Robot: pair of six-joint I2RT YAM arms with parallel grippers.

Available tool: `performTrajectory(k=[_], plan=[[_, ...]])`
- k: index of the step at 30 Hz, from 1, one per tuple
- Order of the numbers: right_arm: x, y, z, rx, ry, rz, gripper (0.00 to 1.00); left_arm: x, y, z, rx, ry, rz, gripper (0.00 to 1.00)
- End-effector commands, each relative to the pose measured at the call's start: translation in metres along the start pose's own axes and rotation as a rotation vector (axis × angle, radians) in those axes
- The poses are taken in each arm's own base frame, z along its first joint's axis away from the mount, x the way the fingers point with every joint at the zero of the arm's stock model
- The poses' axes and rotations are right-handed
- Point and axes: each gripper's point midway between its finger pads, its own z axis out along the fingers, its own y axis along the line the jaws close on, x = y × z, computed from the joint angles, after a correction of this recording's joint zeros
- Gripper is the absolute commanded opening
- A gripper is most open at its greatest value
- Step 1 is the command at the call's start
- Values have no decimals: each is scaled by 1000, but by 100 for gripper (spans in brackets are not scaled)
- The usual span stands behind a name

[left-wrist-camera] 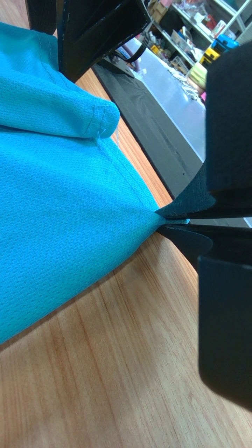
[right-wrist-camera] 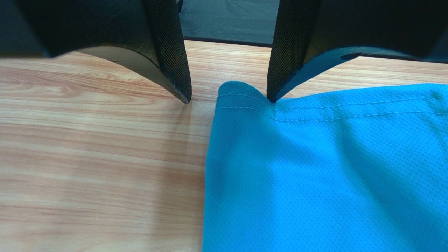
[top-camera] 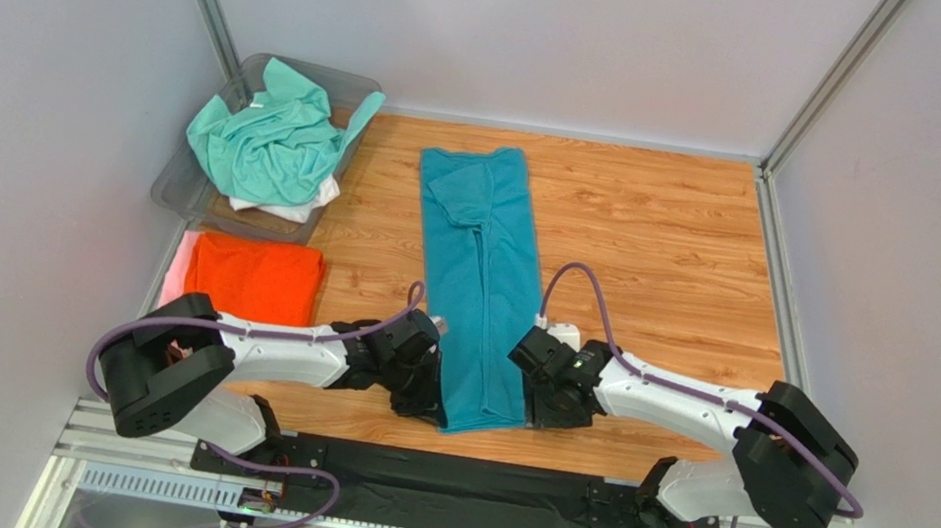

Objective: Fold and stack the t-shirts
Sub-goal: Fold the tshirt

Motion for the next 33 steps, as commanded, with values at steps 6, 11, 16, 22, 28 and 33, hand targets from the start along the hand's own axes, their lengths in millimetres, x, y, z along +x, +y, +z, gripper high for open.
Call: performTrajectory(k=[6, 11, 16, 22, 28, 33], plan=[[-14, 20, -28, -108, -26, -52, 57, 18, 51, 2, -176, 29, -20, 0], [-27, 26, -32, -125, -74, -59, 57, 19, 50, 5, -162, 35, -19, 0], [-28, 23, -17, -73, -51, -69, 57, 20, 51, 5, -167, 38, -20, 0], [-23, 15, 3, -6, -8, -74, 54, 18, 52, 2, -182, 25, -25, 0], [-14, 5, 9, 30, 20, -48, 38, 20, 60, -2, -218, 24, -31, 0], [-12, -11, 4, 75, 7, -26, 24, 21, 64, -6, -230, 10, -36, 0]])
